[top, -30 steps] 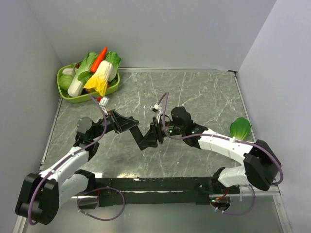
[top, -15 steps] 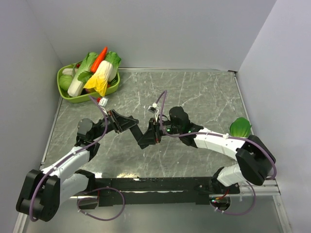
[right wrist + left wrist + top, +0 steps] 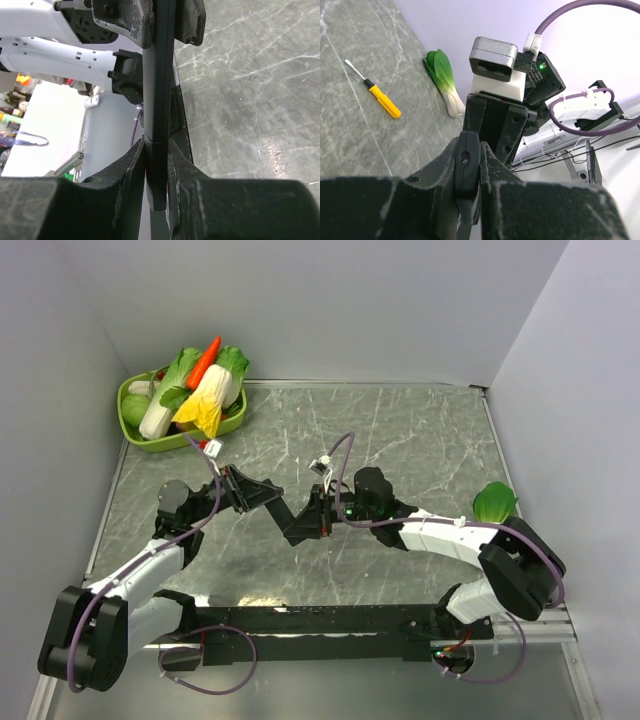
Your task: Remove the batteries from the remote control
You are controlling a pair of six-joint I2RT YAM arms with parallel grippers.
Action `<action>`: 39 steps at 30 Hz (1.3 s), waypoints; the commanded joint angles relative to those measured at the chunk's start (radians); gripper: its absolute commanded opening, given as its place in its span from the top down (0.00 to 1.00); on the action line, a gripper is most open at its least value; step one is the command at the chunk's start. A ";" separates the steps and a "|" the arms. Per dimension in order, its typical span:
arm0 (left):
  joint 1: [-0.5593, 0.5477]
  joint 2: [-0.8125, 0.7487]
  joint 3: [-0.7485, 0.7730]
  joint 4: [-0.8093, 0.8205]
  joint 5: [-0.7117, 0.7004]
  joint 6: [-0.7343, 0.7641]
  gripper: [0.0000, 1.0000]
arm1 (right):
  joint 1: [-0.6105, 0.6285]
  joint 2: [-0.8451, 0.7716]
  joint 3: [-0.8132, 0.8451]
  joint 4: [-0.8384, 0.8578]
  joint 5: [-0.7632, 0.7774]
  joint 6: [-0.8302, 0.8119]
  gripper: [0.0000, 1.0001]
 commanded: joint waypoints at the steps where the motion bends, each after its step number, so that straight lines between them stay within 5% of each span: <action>1: 0.067 0.006 0.054 0.014 -0.076 0.014 0.99 | -0.017 0.022 -0.059 0.008 -0.058 -0.015 0.85; 4: 0.069 0.014 0.046 -0.007 -0.088 0.030 0.99 | -0.017 0.037 -0.058 -0.009 -0.064 -0.020 0.89; 8: 0.076 0.023 0.046 -0.032 -0.107 0.040 0.99 | -0.019 0.016 -0.084 -0.043 -0.040 -0.023 0.76; 25: 0.104 0.046 0.031 -0.024 -0.128 0.024 0.99 | -0.019 -0.036 -0.136 -0.145 0.083 -0.037 0.68; 39: 0.102 0.100 -0.117 0.131 -0.141 -0.026 0.99 | -0.021 0.063 -0.018 -0.026 0.077 0.144 0.30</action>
